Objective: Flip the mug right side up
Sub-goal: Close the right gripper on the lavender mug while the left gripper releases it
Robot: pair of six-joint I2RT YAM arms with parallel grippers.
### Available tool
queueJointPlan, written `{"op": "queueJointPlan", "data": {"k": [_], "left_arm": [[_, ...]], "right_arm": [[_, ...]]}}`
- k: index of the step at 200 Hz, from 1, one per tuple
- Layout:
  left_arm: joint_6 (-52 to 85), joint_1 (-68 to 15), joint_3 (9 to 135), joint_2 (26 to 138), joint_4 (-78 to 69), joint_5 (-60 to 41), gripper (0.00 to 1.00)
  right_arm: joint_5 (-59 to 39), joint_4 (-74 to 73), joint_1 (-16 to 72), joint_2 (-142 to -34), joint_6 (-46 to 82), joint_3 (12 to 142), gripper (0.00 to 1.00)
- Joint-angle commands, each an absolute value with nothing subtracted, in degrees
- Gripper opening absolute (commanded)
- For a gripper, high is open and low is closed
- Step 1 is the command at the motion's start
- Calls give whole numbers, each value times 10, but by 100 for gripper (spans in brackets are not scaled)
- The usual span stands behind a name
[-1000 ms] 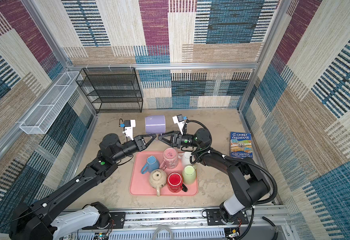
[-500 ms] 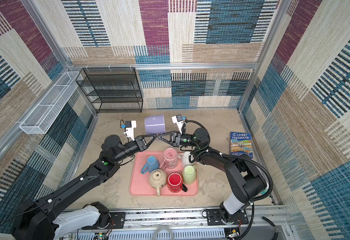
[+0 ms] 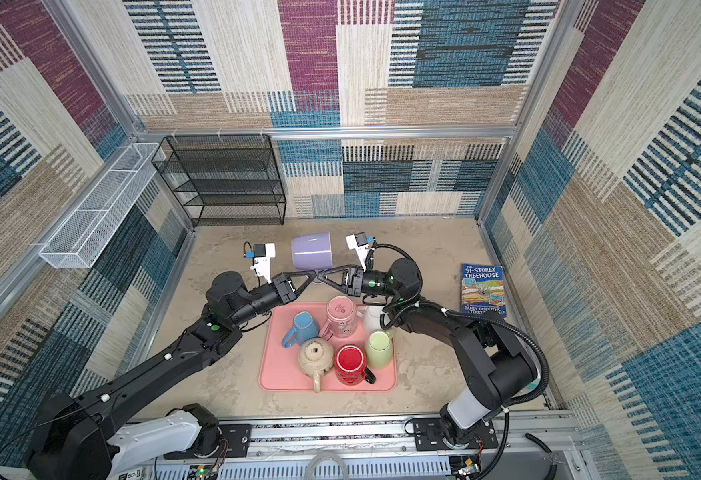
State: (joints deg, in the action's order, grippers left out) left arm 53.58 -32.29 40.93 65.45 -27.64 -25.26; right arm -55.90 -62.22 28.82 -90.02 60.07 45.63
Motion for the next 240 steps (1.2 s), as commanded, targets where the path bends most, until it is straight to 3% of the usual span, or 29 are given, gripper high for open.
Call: {"op": "queueJointPlan", "data": {"k": [1, 35, 61, 82, 158, 212, 240], "left_arm": [[532, -323, 406, 654, -292, -277, 0], [527, -322, 398, 643, -285, -272, 0], [514, -322, 385, 625, -266, -261, 20], [507, -323, 373, 613, -255, -255, 30], [464, -323, 352, 564, -178, -228, 51], [375, -319, 405, 508, 17, -194, 74], [320, -317, 450, 498, 129, -160, 80]], "right_arm": [[-556, -653, 289, -887, 585, 456, 0], [-546, -626, 289, -869, 565, 450, 0], [-531, -596, 289, -848, 543, 439, 0], [-516, -568, 290, -831, 524, 430, 0], [-481, -471, 289, -776, 459, 396, 0], [-421, -272, 282, -727, 342, 427, 0], [-384, -175, 269, -719, 298, 457, 0]]}}
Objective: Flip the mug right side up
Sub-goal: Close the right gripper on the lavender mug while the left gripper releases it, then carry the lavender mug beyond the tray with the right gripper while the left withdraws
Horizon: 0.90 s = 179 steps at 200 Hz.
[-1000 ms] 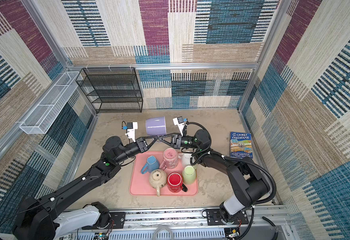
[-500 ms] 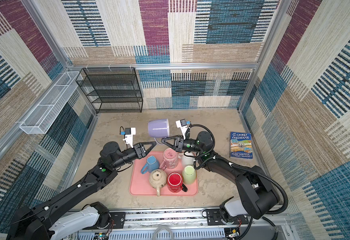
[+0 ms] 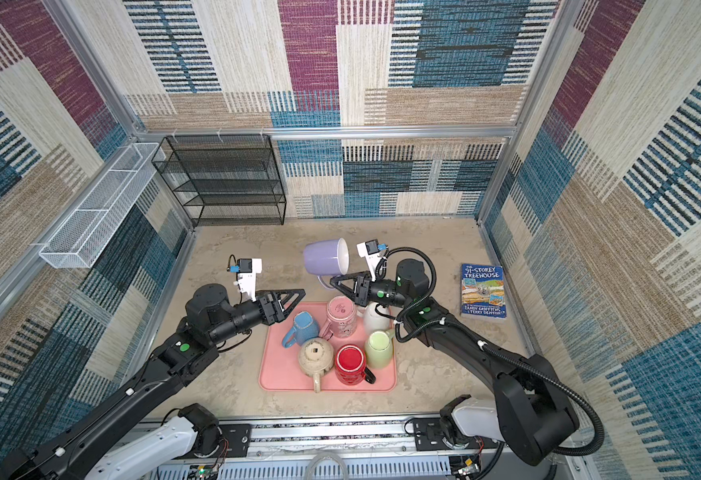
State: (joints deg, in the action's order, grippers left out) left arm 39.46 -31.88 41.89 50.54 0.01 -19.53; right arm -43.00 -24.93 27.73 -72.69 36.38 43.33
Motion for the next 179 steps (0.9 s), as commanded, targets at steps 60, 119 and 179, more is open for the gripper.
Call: {"op": "queueJointPlan", "data": {"k": [60, 119, 179], "left_arm": [[236, -317, 509, 486, 296, -26, 81], [207, -317, 516, 516, 351, 21, 81], [178, -317, 543, 549, 385, 13, 81]], "right_arm": [[-251, 27, 242, -754, 200, 549, 0], [-124, 127, 219, -825, 161, 614, 0], [-58, 158, 183, -892, 137, 667, 0]]}}
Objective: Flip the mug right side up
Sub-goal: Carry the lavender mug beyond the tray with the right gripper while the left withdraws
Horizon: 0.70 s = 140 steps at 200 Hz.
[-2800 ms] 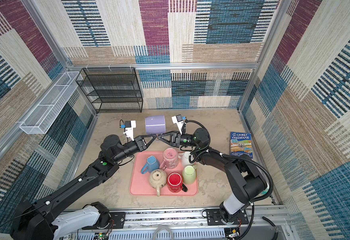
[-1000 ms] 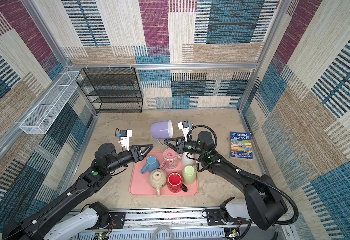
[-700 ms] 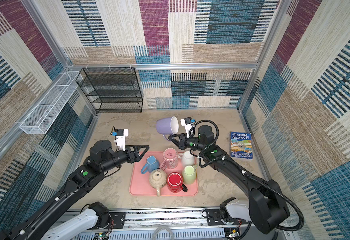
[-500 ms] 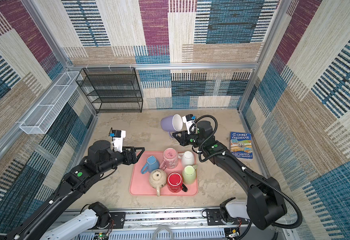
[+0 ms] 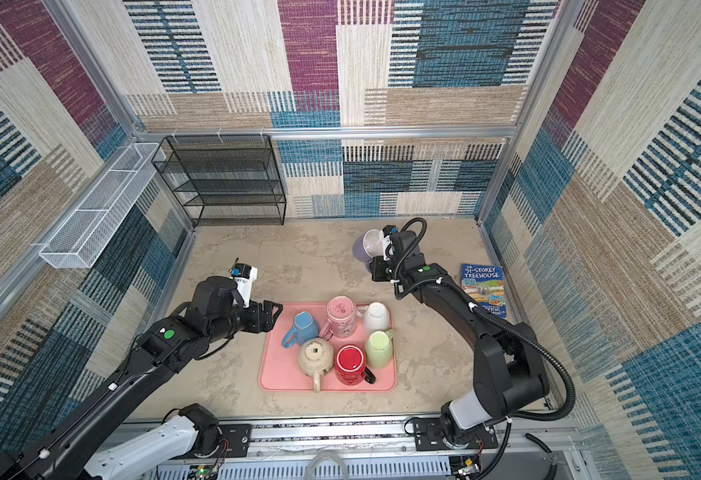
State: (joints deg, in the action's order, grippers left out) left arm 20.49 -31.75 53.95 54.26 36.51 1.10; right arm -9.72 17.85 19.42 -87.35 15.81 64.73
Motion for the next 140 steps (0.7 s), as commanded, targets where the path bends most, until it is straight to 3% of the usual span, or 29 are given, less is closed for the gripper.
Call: {"op": "queueJointPlan", "data": {"k": [1, 140], "left_arm": [[178, -317, 543, 549, 385, 13, 81], [171, -303, 528, 576, 377, -23, 81]], "right_arm": [[-58, 158, 183, -893, 136, 668, 0], [45, 183, 132, -1067, 74, 791, 0]]}}
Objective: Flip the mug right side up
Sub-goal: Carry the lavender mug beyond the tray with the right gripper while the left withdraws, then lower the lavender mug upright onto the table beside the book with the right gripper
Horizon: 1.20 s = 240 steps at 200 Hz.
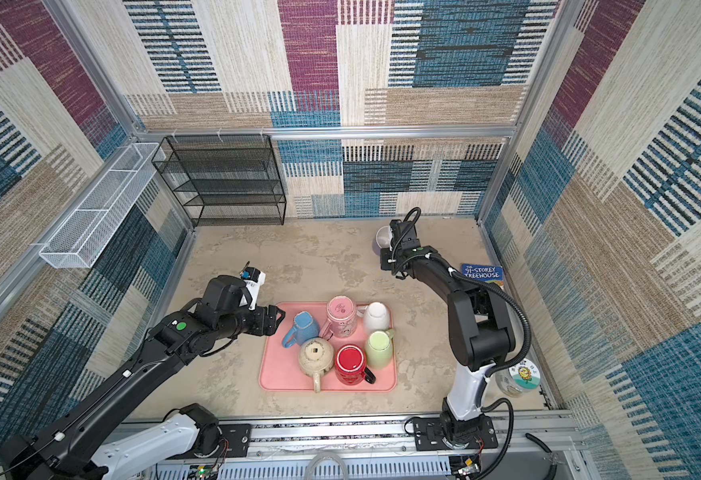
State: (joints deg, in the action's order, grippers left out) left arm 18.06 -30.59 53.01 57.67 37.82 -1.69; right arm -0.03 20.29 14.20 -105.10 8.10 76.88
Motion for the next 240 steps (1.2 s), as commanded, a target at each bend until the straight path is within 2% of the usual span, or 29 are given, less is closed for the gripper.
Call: {"op": "queueJointPlan", "data": {"k": [1, 27, 100, 202, 240], "left_arm": [[170, -303, 528, 575, 377, -23, 81], [171, -302, 526, 573, 378, -25, 81], [172, -301, 526, 586, 375, -42, 80], [172, -294, 524, 587, 373, -53, 80], [173, -293, 524, 586, 372, -55, 80]], "right_arm": [[46, 184, 132, -1068, 74, 791, 0], [87, 212, 116, -1090, 75, 808, 0], [94, 295, 84, -1111, 76, 815, 0], [81, 323, 68, -1125, 83, 816, 0], [86, 326, 68, -1121, 84, 815, 18]]}}
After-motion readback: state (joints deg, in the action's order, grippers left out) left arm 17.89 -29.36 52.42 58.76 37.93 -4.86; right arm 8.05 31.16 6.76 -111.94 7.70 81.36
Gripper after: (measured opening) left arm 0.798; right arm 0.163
